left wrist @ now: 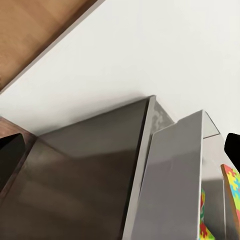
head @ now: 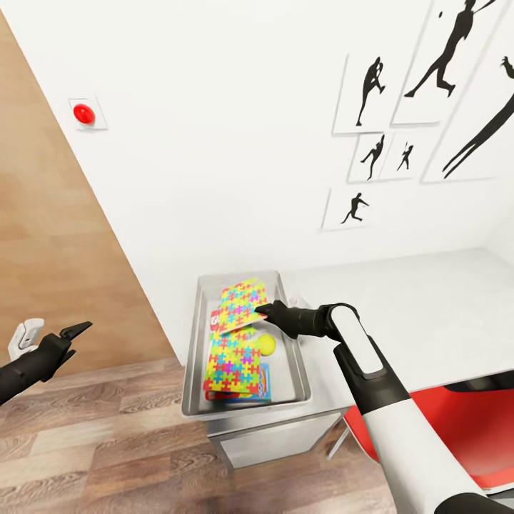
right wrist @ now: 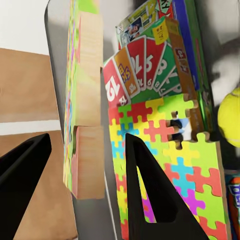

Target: Put all the toys in the child's room - the three board games (two on the bed and one on the table), the two jigsaw puzzles on the table, and the tennis ball on the table - inside the toy box on the table in the child's room.

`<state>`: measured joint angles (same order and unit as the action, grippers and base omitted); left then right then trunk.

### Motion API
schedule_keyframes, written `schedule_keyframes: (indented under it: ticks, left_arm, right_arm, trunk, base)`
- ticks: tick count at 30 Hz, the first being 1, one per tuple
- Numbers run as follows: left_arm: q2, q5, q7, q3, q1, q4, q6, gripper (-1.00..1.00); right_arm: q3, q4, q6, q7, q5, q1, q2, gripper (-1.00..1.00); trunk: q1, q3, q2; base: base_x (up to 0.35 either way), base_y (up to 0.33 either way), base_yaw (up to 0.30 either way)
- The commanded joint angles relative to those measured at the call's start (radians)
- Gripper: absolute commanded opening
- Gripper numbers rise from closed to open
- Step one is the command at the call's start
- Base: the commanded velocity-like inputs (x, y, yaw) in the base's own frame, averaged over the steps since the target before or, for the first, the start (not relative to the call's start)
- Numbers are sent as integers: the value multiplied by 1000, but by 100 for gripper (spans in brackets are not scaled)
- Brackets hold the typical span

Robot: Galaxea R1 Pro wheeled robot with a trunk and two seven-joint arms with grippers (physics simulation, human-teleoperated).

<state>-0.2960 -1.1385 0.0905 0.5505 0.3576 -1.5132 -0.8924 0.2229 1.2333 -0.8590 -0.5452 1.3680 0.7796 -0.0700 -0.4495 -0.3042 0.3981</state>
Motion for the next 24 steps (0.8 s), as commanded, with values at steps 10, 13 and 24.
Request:
schedule_keyframes:
  ticks: [10, 13, 24]
  left_arm:
    - [0, -9, 10, -4, 1, 0, -5, 100]
    - [0, -9, 11, -9, 1, 0, -4, 100]
    - [0, -9, 11, -18, 1, 1, -2, 100]
  right_arm:
    - [7, 0, 59, -1, 11, 1, -11, -100]
    - [8, 0, 65, 0, 9, 1, -17, -100]
    - [10, 0, 75, 1, -19, 1, -32, -100]
  trunk:
    - [-1, -4, 2]
    - [-1, -4, 2]
    - [-1, -4, 2]
  base:
    - [0, 0, 0]
    - [0, 0, 0]
    - [0, 0, 0]
